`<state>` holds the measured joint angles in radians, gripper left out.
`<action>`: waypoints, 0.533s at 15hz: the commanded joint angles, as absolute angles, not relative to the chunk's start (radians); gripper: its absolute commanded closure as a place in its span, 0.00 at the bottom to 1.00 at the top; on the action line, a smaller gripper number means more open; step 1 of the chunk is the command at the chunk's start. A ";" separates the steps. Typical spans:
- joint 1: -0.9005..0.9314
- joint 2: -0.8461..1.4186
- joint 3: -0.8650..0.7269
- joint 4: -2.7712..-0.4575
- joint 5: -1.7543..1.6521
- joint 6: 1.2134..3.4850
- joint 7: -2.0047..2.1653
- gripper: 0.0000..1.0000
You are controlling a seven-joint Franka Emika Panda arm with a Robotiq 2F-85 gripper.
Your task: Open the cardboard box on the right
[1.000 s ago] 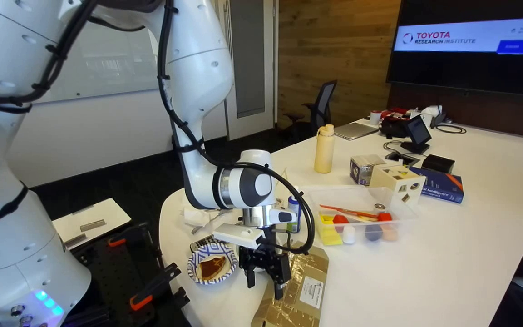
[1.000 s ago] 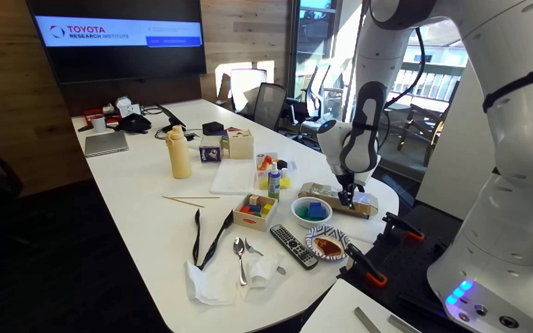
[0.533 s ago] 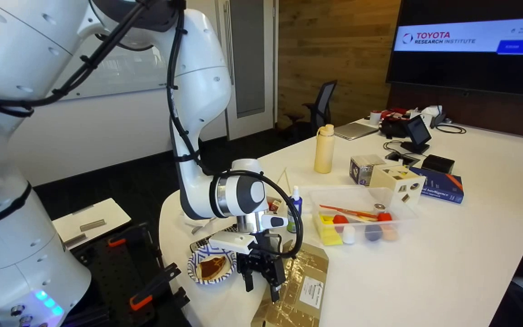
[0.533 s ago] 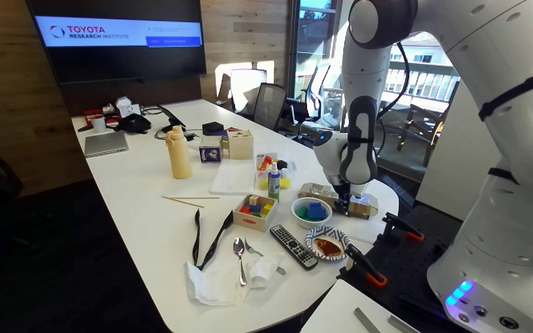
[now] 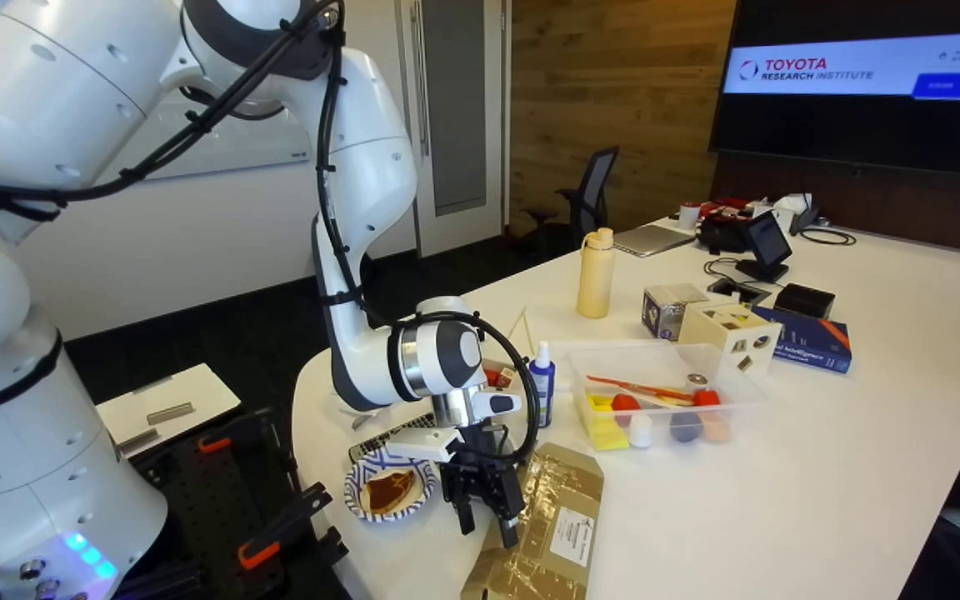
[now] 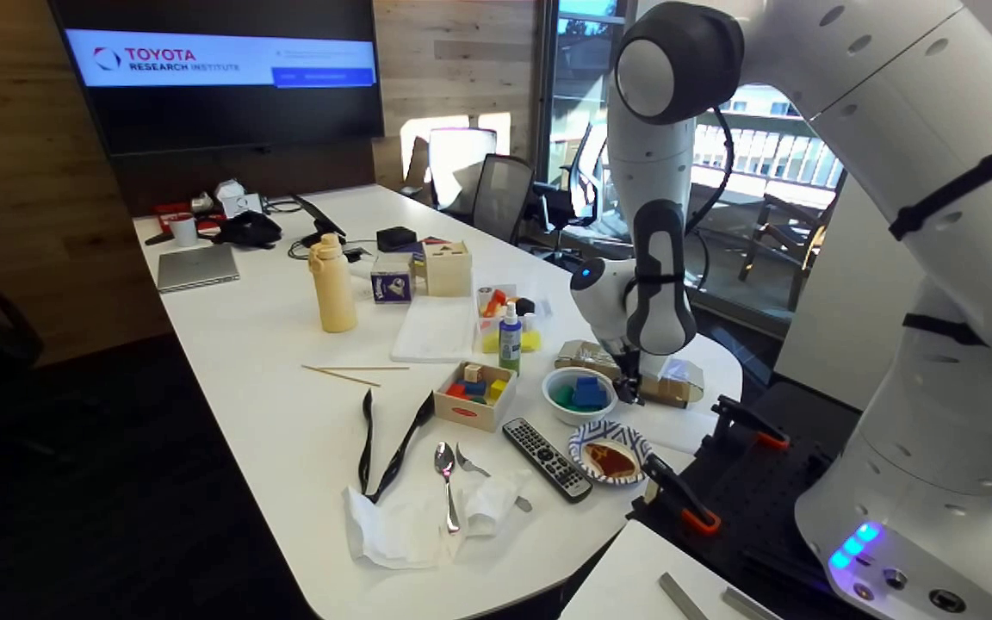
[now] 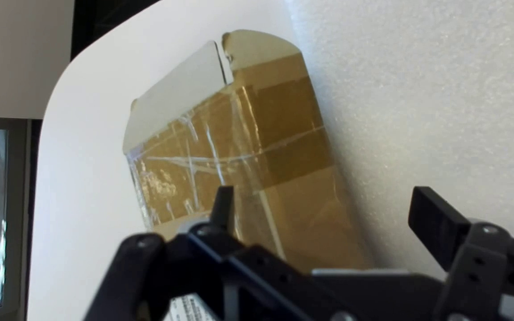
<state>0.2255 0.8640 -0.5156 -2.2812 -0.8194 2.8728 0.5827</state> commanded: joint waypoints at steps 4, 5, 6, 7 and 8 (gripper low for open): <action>0.276 0.923 -0.566 -2.246 -0.832 2.909 0.674 0.26; 0.276 0.926 -0.566 -2.245 -0.832 2.910 0.675 0.35; 0.276 0.929 -0.569 -2.242 -0.833 2.912 0.675 0.42; 0.275 0.928 -0.570 -2.243 -0.833 2.915 0.673 0.49; 0.274 0.926 -0.571 -2.244 -0.833 2.917 0.671 0.58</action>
